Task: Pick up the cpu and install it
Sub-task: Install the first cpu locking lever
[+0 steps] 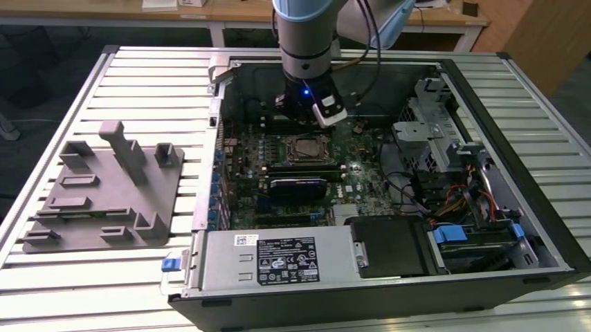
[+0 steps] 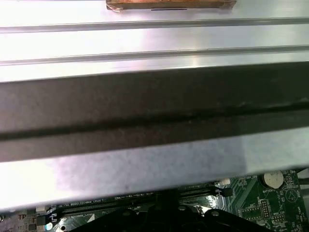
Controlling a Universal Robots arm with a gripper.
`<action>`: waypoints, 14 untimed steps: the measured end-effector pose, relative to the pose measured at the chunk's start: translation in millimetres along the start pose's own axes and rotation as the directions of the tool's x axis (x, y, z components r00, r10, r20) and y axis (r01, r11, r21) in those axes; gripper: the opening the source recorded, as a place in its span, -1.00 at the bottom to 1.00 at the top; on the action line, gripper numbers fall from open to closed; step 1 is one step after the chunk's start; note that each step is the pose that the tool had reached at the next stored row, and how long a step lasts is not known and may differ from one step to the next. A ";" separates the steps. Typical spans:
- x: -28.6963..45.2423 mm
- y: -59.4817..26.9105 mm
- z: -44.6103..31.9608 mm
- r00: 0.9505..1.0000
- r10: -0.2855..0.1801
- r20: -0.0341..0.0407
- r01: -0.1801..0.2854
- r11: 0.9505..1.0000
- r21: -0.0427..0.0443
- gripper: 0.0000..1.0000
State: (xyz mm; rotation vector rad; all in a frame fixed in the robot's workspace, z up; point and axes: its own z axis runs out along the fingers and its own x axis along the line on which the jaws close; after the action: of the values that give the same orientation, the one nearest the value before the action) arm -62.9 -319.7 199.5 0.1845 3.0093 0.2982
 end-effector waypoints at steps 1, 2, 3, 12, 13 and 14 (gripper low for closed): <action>0.0 0.0 0.4 1.000 0.003 0.001 -0.003 1.000 0.000 -0.79; 0.1 -0.1 0.6 1.000 0.007 0.002 -0.007 1.000 0.001 -0.79; 0.1 -0.1 0.8 1.000 0.012 0.003 -0.012 1.000 0.001 -0.79; 0.3 -0.4 3.1 0.999 0.034 0.008 -0.035 0.999 0.005 -0.79; 0.4 -0.5 3.3 0.999 0.036 0.008 -0.036 0.999 0.006 -0.79; 0.4 -0.5 3.8 0.999 0.040 0.009 -0.040 0.999 0.008 -0.79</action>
State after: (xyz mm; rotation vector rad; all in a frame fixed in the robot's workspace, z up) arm -62.9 -319.5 195.7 0.2459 3.0014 0.2880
